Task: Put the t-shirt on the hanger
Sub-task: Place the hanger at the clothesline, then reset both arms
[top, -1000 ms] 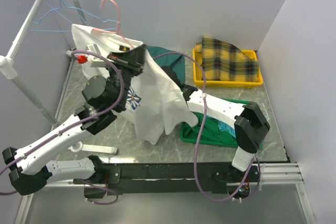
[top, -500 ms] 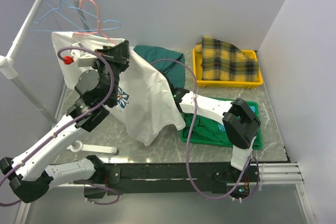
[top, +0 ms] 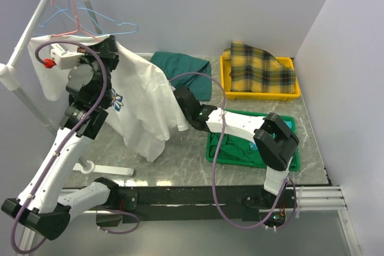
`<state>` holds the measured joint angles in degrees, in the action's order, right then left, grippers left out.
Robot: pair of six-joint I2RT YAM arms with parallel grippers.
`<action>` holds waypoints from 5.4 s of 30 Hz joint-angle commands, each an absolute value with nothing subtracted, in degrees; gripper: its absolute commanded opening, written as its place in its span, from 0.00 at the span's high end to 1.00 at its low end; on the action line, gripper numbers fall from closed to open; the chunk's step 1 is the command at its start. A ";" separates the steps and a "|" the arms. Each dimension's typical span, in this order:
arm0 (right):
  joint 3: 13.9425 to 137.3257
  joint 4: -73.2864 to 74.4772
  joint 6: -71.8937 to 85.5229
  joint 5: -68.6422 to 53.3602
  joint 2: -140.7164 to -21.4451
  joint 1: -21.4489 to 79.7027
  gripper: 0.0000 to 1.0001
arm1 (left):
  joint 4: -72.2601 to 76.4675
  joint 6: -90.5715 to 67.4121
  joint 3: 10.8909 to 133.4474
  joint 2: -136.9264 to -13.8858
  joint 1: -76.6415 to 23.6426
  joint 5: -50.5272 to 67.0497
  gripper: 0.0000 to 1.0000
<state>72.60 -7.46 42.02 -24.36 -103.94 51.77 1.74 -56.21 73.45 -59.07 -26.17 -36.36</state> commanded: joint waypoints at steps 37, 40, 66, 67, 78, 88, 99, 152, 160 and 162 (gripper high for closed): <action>68.21 -5.28 37.62 -16.36 -94.57 51.94 0.22 | 2.37 -72.07 68.82 -55.37 -1.58 -16.00 0.99; 66.98 -4.48 36.74 -13.99 -92.64 51.77 0.22 | 2.64 -71.90 67.77 -54.41 -1.58 -15.21 0.95; 52.38 7.03 32.52 10.02 -56.87 39.02 0.15 | -2.61 -50.28 77.15 -50.61 -7.64 6.24 0.02; 52.38 7.12 32.43 9.85 -56.17 38.94 0.15 | -3.07 -49.23 78.39 -51.15 -9.73 6.15 0.03; 53.17 6.86 32.17 4.58 -58.09 38.85 0.15 | -6.33 -46.84 79.72 -50.28 -14.59 -1.39 0.04; 52.74 5.19 32.87 0.18 -61.69 38.94 0.15 | -12.29 -47.90 74.53 -48.08 -14.59 -13.16 0.13; 53.78 2.46 33.84 -3.16 -67.84 41.74 0.16 | -18.10 -46.58 70.67 -50.36 -13.19 -27.24 0.42; 53.61 6.41 32.96 10.01 -59.25 44.65 0.16 | -19.07 -35.68 82.44 -50.71 -9.48 18.55 0.05; 51.34 7.64 34.80 15.02 -54.77 44.56 0.15 | -18.20 -33.05 82.27 -58.09 -31.52 2.22 0.04; 49.93 8.08 36.03 16.34 -53.18 44.47 0.15 | -16.53 -33.48 79.81 -59.76 -32.69 1.67 0.04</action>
